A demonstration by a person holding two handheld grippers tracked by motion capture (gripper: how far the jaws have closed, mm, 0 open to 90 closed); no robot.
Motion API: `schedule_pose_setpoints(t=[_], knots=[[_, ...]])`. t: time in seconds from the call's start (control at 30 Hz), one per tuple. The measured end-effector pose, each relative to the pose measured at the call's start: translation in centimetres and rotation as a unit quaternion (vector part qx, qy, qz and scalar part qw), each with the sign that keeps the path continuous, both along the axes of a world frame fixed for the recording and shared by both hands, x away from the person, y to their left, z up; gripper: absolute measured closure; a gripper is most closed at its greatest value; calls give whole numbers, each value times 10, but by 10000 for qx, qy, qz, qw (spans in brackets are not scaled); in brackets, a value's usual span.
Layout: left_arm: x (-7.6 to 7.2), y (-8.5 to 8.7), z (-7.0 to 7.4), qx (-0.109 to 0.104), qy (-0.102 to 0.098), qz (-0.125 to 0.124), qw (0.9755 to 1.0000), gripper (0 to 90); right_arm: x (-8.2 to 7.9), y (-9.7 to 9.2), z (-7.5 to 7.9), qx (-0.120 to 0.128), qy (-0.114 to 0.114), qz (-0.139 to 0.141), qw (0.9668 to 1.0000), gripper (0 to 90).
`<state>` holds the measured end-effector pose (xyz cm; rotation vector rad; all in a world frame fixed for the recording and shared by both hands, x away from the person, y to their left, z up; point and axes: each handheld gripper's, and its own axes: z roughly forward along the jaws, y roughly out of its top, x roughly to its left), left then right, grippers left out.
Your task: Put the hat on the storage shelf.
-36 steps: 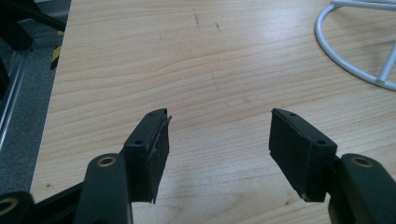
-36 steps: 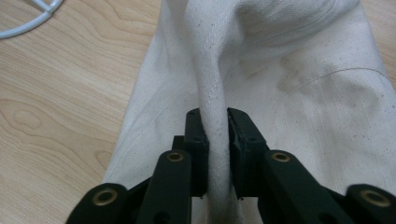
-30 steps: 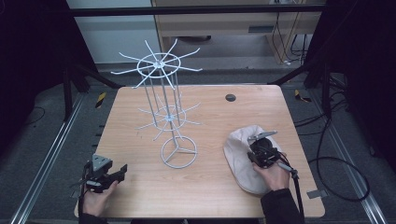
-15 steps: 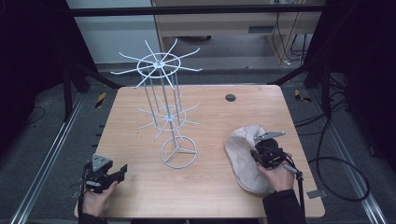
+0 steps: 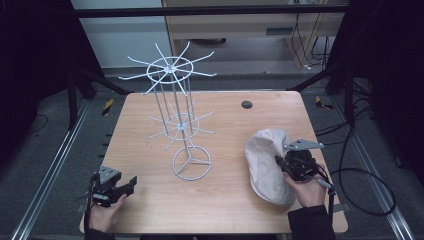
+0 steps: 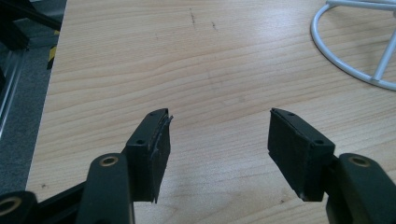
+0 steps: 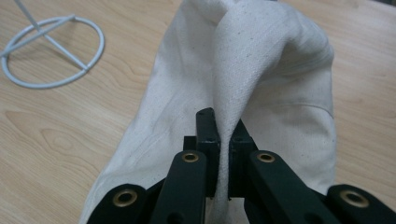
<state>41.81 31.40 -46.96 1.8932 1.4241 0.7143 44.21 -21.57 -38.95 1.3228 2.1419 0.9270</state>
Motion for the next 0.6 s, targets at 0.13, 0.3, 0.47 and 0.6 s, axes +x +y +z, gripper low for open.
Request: schedule_pose_setpoints(t=[0.13, 0.3, 0.47, 0.6], knots=[[0, -1, 0, 8, -4, -12, 10000, 392, -6, -1, 9, 95, -285, 46, 9995, 878], [0, 0, 0, -1, -8, -3, 10000, 392, -14, 0, 20, 245, -675, 178, 9973, 878], [0, 0, 0, 7, 4, -2, 10000, 392, -22, 3, 30, 400, -1119, 325, 9924, 878], [0, 0, 0, 2, 7, -3, 10000, 392, -26, 9, 36, 505, -1264, 501, 9894, 878]])
